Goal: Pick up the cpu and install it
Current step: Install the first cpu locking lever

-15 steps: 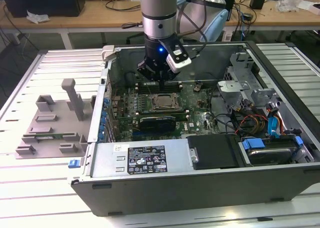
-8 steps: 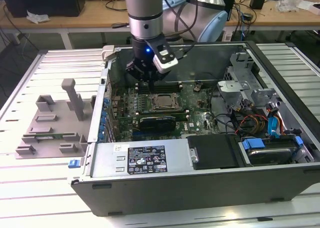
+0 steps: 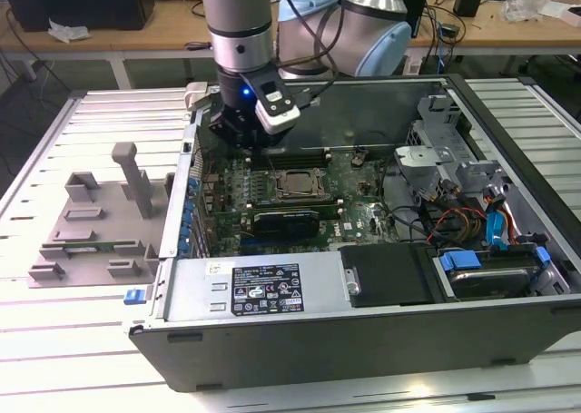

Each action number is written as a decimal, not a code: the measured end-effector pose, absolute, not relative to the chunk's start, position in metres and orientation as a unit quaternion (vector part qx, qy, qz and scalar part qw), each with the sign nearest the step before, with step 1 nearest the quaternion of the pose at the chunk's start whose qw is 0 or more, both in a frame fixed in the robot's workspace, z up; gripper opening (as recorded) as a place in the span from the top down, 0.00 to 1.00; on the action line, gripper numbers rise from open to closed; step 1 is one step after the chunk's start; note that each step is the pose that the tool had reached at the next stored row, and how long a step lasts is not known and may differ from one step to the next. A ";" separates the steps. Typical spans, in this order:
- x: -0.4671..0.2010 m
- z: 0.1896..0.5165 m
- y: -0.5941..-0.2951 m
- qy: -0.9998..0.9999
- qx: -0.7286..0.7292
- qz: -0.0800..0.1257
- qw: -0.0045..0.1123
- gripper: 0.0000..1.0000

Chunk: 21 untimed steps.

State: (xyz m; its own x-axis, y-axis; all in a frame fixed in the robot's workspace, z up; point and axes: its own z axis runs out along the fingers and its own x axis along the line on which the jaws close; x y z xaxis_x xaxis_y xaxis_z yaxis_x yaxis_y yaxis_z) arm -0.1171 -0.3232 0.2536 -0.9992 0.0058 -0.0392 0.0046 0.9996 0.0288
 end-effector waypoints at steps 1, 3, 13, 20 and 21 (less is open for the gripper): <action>-0.118 0.254 -0.323 1.000 0.003 0.014 0.020 0.89; -0.123 0.254 -0.323 1.000 0.003 0.020 0.020 0.89; -0.125 0.254 -0.323 0.994 0.004 0.110 0.019 0.89; -0.114 0.254 -0.323 0.993 0.005 0.120 0.019 0.89; -0.110 0.254 -0.323 0.993 0.005 0.120 0.018 0.89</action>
State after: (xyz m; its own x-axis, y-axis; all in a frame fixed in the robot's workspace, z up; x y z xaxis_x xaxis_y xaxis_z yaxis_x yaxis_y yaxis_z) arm -0.1103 -0.3232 0.2536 -0.9993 0.0139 -0.0353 0.0051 0.9713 0.2379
